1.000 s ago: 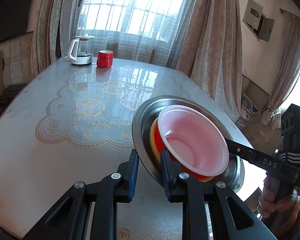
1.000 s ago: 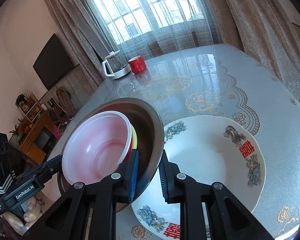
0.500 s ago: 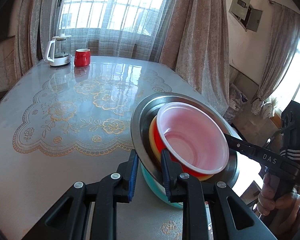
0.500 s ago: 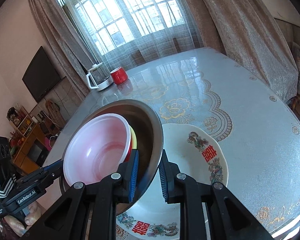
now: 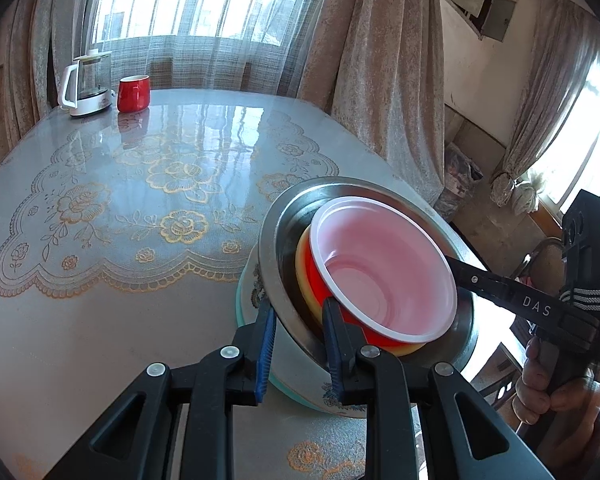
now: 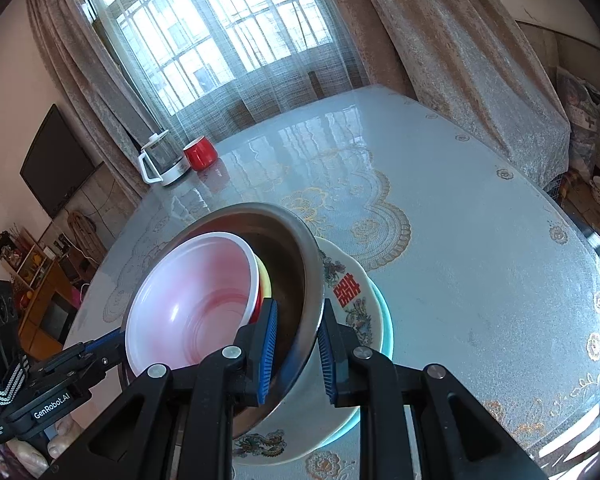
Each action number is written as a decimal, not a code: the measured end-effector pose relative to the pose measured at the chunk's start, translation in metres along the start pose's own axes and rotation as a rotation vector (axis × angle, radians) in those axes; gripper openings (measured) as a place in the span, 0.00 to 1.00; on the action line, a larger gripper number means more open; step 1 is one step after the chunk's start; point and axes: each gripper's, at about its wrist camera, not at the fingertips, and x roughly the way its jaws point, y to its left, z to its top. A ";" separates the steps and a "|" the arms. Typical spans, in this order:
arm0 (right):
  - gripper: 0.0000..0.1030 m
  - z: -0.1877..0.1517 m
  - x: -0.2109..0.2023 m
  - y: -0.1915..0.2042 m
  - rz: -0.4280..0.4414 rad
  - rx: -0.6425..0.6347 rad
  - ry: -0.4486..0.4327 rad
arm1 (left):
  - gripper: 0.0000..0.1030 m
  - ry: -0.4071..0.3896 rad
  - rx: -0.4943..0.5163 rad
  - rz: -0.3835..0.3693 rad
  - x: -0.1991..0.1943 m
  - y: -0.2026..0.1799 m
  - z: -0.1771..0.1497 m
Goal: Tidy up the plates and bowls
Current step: 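Lower the steel bowl onto the double-happiness plate with both grippers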
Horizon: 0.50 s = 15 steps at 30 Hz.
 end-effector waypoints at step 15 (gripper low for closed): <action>0.20 -0.005 0.010 -0.011 -0.033 0.024 0.034 | 0.24 0.065 -0.018 -0.008 0.016 -0.001 -0.011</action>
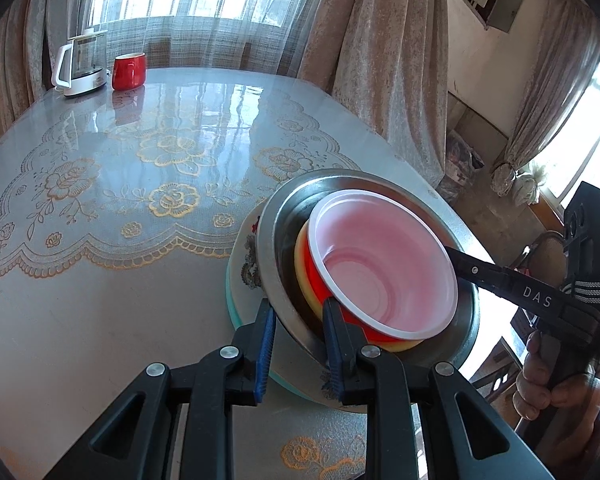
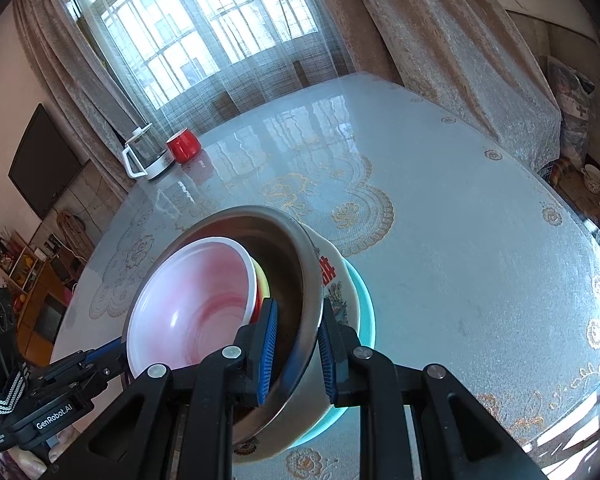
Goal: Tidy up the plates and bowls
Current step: 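Lower the steel bowl onto the double-happiness plate with both grippers, then hold the steel bowl steady on the plate stack with both grippers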
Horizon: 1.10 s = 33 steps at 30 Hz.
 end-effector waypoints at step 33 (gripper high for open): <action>0.20 -0.002 -0.001 -0.003 0.000 0.016 -0.004 | 0.25 -0.009 0.011 0.031 -0.002 -0.004 0.000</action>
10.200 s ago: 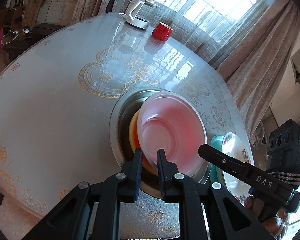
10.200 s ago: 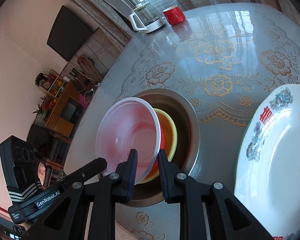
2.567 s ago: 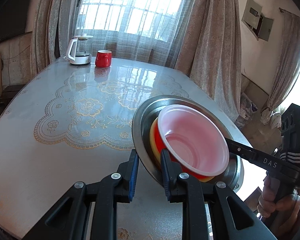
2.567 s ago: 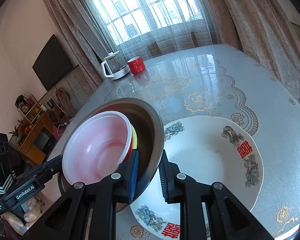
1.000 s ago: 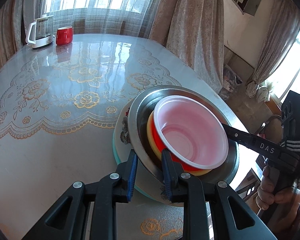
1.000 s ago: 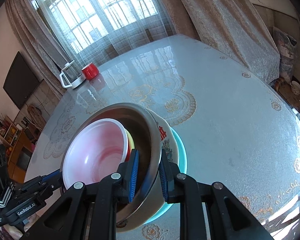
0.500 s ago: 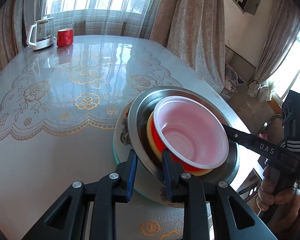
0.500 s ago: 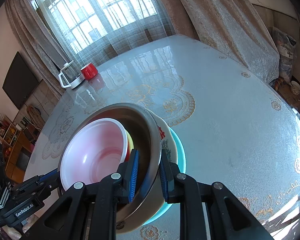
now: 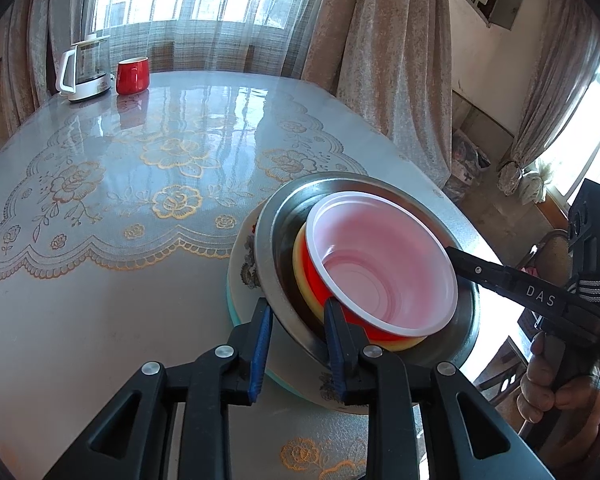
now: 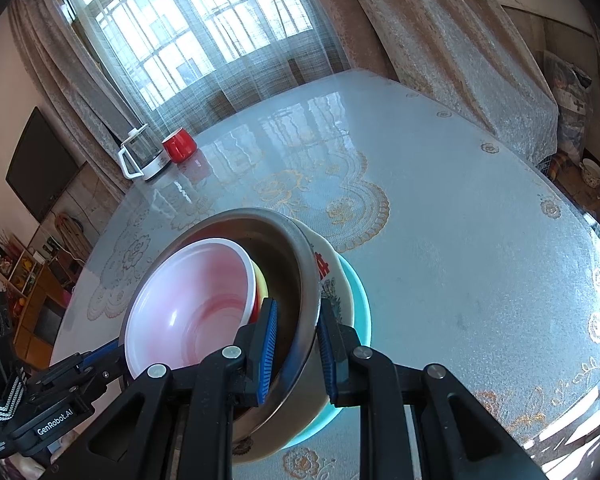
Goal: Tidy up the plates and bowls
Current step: 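Hold the steel bowl steady on the plate stack with both grippers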
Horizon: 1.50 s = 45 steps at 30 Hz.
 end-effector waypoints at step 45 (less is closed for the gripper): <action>0.16 -0.005 -0.007 -0.001 -0.017 -0.012 -0.012 | 0.33 -0.042 0.013 0.043 -0.010 -0.002 -0.003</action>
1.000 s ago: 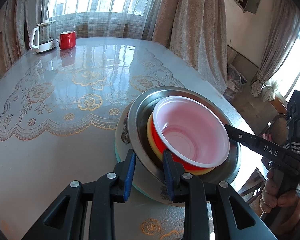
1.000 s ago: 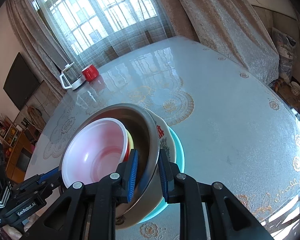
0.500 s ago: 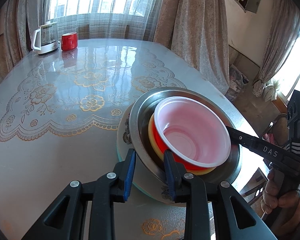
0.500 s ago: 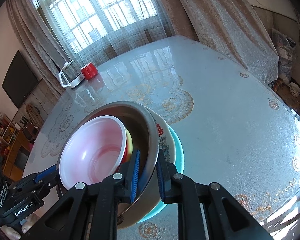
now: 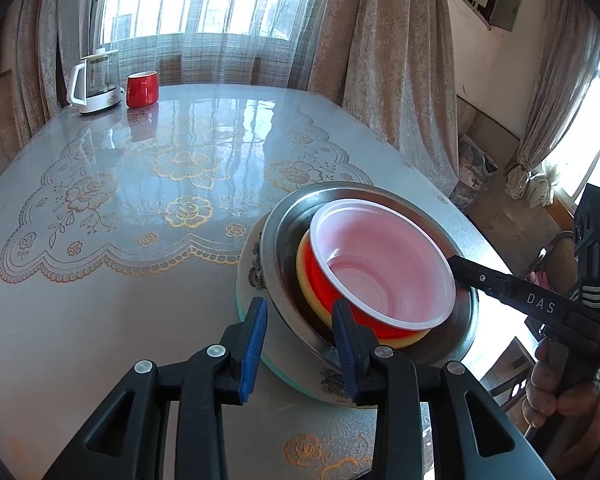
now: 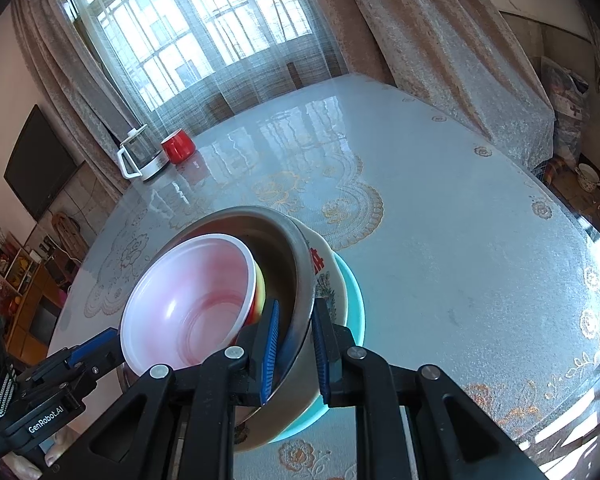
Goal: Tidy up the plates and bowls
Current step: 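Hold the steel bowl steady on the plate stack with both grippers, then open both grippers and pull them back from the steel bowl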
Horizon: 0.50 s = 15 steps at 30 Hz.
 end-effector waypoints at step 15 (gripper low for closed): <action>0.21 -0.001 -0.005 0.000 0.005 0.008 -0.007 | 0.36 -0.021 -0.018 0.002 -0.011 0.008 -0.006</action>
